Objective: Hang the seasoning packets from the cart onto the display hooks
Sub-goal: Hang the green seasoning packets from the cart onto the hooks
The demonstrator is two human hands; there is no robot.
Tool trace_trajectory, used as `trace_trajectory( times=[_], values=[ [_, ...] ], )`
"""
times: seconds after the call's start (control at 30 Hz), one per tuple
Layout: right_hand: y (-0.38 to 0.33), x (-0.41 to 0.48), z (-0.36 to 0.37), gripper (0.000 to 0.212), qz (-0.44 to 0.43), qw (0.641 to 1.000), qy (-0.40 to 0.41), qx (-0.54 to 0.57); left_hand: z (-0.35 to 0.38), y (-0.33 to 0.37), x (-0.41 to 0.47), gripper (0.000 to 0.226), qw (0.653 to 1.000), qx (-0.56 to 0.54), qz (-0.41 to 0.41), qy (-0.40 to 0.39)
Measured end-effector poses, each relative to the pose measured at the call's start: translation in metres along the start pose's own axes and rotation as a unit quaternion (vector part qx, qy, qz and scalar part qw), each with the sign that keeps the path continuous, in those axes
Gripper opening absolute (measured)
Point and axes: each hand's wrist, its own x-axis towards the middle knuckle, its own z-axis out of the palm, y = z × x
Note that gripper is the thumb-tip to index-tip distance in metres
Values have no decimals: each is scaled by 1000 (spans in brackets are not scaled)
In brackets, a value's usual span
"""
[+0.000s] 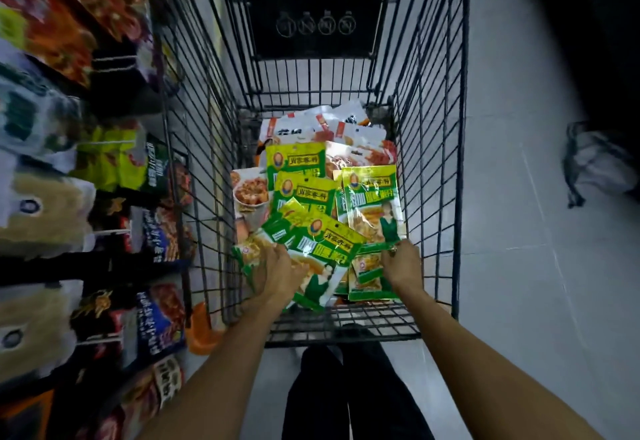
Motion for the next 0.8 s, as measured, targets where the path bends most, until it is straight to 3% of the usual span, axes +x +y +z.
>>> trace_trajectory(
  times=[0.1, 0.23, 0.4, 0.57, 0.7, 0.8],
  values=[
    [-8, 6, 5, 31, -26, 999, 37, -22, 10, 5, 7, 87, 996, 81, -8, 29],
    [-19, 22, 8, 38, -50, 996, 70, -34, 16, 9, 15, 74, 990, 123, -9, 76],
    [-27, 40, 11, 44, 1, 999, 50, 6, 5, -1, 23, 43, 996, 0, -23, 91],
    [-34, 49, 13, 53, 26, 998, 57, 8, -13, -12, 29, 40, 970, -209, -73, 100],
    [-42, 51, 10, 79, 55, 997, 49, -4, -19, -10, 30, 38, 950, -288, -79, 93],
    [-46, 52, 8, 84, 71, 995, 61, -31, -20, -9, 30, 36, 944, -314, -68, 78]
  ],
)
